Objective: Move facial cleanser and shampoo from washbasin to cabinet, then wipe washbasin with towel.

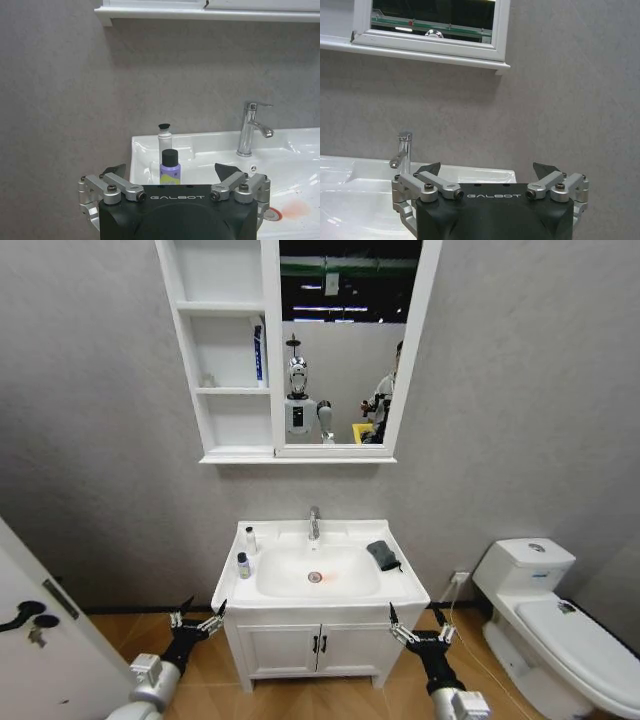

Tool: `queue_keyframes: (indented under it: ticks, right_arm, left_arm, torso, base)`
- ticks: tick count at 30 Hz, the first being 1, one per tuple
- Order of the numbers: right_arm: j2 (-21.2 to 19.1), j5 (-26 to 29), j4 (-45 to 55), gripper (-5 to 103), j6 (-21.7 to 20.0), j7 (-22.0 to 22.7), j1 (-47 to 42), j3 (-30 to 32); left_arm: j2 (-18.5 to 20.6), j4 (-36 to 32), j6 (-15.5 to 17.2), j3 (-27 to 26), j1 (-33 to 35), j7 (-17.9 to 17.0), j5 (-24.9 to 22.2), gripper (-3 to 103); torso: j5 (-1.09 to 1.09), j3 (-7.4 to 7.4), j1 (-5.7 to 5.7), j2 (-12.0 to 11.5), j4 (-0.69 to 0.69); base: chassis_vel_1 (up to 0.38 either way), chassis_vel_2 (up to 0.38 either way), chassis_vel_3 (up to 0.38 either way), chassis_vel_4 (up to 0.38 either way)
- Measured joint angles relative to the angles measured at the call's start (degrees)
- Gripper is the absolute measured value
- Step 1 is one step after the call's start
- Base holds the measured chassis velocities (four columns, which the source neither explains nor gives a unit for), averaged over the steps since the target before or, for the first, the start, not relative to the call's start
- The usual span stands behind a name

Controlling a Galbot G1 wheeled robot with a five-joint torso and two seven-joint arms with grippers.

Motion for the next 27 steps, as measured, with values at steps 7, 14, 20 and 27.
queue_keyframes:
  ticks: [7, 14, 20, 27]
  right_arm:
    - [-0.3, 0.31, 0.3, 100, 0.02, -0.42, -0.55, 0.15]
    - [-1.01, 0.32, -0.76, 100, 0.4, -0.61, -0.9, 0.59]
    - [-1.04, 0.24, -1.31, 100, 1.03, -0.65, -1.7, 0.62]
    - [-1.48, 0.06, -1.32, 100, 1.07, -0.63, -2.14, 0.91]
  left_arm:
    - [-1.1, 5.37, -4.68, 5.88, -4.12, -4.09, 1.7, 97]
    - [-1.33, 10.38, -5.71, 8.7, -7.62, -4.52, 2.81, 97]
    - [-0.09, 16.0, -5.79, 10.69, -13.5, -5.8, 1.21, 97]
    - [2.43, 24.27, -5.17, 12.4, -21.1, -6.14, 0.54, 97]
  torso:
    - [-0.01, 0.01, 0.05, -0.02, -0.02]
    - [0.0, -0.02, -0.06, 0.02, 0.02]
    - [0.0, -0.02, -0.05, 0.02, 0.01]
    - [0.0, 0.0, 0.0, 0.0, 0.01]
  base:
    - [-0.142, 0.126, 0.121, -0.086]
    - [0.016, 0.0, -0.039, 0.009]
    - [0.028, -0.006, -0.008, 0.015]
    - [0.0, 0.0, 0.0, 0.0]
